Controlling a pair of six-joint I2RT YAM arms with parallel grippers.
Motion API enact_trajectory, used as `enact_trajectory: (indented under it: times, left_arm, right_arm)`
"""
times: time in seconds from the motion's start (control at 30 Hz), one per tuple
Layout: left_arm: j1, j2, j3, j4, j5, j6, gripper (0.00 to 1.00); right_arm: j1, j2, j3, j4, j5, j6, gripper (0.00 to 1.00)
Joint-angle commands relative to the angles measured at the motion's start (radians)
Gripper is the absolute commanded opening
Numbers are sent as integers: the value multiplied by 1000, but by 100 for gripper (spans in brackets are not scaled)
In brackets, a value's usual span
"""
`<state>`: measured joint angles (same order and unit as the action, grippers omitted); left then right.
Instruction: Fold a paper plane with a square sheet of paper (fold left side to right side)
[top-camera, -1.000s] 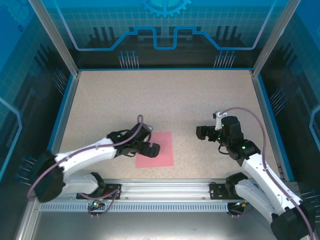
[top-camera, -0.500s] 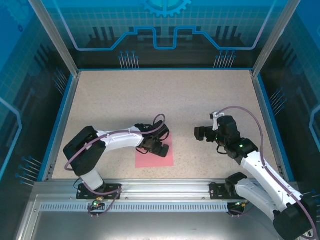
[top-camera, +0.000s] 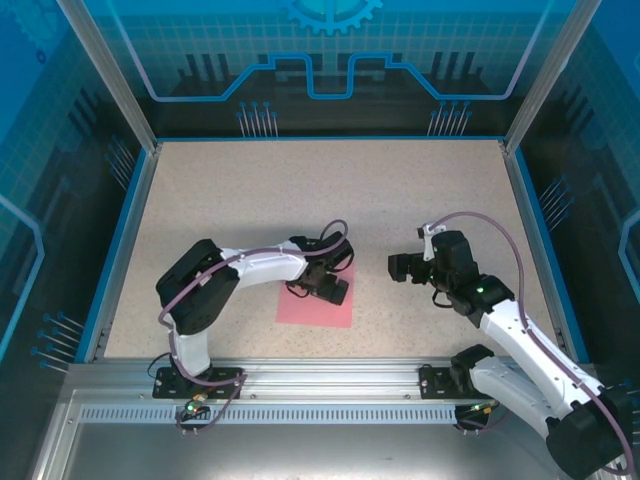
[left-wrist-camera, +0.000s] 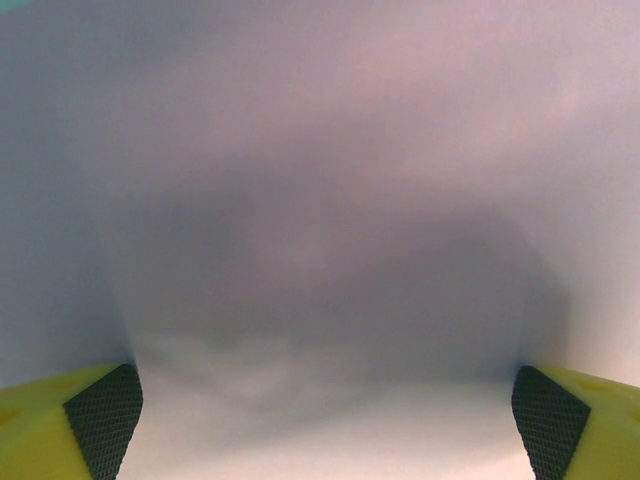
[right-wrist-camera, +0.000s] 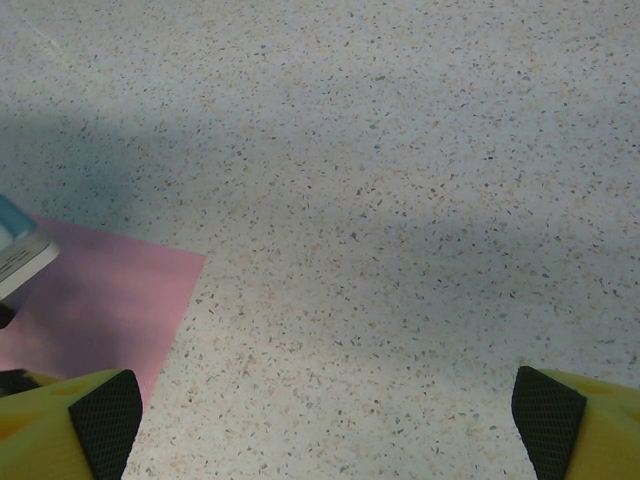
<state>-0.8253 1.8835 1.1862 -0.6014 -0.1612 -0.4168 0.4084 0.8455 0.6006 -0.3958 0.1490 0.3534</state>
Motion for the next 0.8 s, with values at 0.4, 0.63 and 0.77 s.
enact_trajectory:
  times: [0.4,0.63,0.77]
  left_arm:
    - [110,349,497,-18,123,145,99]
    - [170,248,460,32,243,127,99]
    - [241,97,305,110,315,107,98]
  right_arm:
    - [13,10,58,-41,31,-22,99]
    - [13,63,88,-61,9,81,99]
    - [22,174,145,-83,-12,183,99]
